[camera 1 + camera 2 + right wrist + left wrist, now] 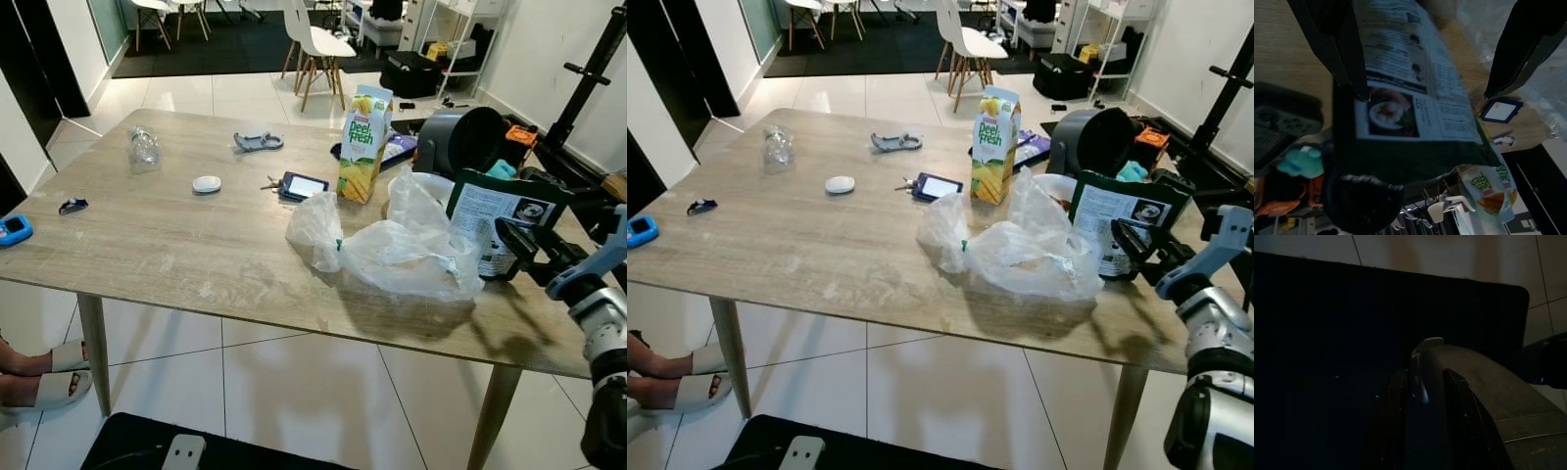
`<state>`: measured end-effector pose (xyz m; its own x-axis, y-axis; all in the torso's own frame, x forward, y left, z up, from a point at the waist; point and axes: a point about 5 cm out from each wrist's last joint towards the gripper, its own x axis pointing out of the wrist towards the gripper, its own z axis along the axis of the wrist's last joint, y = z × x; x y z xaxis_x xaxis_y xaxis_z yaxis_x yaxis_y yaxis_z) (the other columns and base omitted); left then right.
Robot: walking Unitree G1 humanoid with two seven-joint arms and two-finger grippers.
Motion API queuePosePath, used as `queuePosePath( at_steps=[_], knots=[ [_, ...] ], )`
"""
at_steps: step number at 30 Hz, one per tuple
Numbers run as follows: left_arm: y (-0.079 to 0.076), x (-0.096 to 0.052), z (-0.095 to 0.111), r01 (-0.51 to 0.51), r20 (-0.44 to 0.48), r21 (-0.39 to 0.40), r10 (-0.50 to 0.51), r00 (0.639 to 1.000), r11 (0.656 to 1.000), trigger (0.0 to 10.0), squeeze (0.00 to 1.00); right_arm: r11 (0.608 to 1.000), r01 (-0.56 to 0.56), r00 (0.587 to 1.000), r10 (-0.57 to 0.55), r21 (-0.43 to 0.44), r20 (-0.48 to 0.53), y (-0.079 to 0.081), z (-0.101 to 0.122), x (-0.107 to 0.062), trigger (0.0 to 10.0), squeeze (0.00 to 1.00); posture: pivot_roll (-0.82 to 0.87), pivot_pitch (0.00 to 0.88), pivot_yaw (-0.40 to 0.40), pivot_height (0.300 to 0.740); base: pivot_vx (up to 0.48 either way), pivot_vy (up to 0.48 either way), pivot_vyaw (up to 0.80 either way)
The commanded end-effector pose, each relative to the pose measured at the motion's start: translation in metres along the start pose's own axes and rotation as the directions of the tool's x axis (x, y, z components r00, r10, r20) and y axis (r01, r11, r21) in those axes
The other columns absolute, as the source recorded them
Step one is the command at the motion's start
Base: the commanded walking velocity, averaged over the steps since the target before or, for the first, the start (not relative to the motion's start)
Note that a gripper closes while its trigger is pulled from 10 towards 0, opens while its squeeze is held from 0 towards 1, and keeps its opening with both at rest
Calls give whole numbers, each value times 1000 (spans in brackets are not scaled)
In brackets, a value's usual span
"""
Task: Restocking fridge
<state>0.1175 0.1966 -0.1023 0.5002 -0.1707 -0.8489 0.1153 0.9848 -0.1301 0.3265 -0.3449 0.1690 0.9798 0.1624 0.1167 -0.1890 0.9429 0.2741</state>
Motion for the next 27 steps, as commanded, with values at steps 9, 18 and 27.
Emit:
queuePosePath(
  at_steps=[9, 18, 27],
  knots=[
    [3, -10, -32, 5, -115, -11, -6, 993, 1000, 10000, 0, 995, 29, 997, -37, -98, -72, -12, 5, -11, 10000, 0, 121, 55, -12, 740, 0, 0, 0],
    [1, -10, -32, 27, -116, 17, -25, 993, 999, 10000, 0, 969, 98, 973, -141, -225, -183, -19, -12, -20, 10000, 0, 110, 72, -4, 740, 0, 0, 0],
    [3, -12, -36, 25, -122, 22, -22, 992, 999, 10000, 0, 931, 231, 953, -276, -282, -129, -29, 0, -21, 10000, 0, 123, 84, -9, 740, 0, 0, 0]
  ],
)
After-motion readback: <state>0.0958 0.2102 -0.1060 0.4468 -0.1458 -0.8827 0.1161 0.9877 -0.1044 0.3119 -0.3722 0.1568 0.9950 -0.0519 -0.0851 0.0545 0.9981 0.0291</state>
